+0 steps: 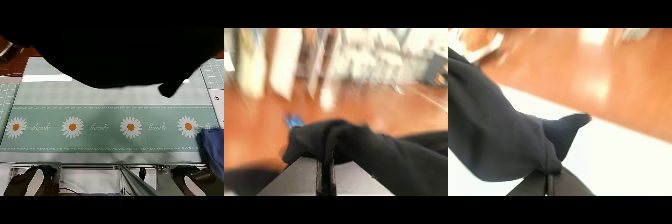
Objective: Fold the shirts.
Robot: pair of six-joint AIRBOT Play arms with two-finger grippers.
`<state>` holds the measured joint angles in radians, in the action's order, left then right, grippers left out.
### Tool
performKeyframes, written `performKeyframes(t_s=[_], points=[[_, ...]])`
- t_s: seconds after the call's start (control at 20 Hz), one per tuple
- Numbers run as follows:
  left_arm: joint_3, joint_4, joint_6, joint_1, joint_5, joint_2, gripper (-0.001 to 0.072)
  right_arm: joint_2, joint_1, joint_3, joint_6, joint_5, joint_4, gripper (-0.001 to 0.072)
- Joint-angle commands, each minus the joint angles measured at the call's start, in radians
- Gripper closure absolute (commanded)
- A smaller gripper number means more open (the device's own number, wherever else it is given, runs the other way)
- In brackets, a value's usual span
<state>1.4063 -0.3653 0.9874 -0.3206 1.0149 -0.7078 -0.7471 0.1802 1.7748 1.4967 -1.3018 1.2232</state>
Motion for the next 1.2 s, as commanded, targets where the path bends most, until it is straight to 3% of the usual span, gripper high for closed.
performKeyframes(t_s=[0.0,0.25,0.5,0.7,0.95,1.15], points=[[0.095,-0.129,0.013,-0.075,-0.019,0.183,0.0685,0.126,-0.004,0.089,0.016,-0.032,0.105,0.0693],[0.084,-0.47,0.111,-0.07,0.058,0.348,0.0685,0.198,-0.004,0.089,0.071,-0.083,0.248,0.0693],[-0.092,-0.489,0.155,-0.002,0.118,0.365,0.0685,0.138,-0.004,0.026,0.074,-0.087,0.279,0.0693],[-0.376,-0.483,0.163,0.027,0.135,0.364,0.0685,-0.002,-0.004,-0.074,0.069,-0.09,0.278,0.0693],[-0.799,-0.468,0.161,0.043,-0.079,0.287,0.0685,-0.317,-0.004,-0.138,0.051,-0.003,0.271,0.0694],[-0.893,-0.385,0.082,0.043,-0.251,0.037,0.0685,-0.607,-0.011,-0.131,0.056,0.169,0.203,0.0693]])
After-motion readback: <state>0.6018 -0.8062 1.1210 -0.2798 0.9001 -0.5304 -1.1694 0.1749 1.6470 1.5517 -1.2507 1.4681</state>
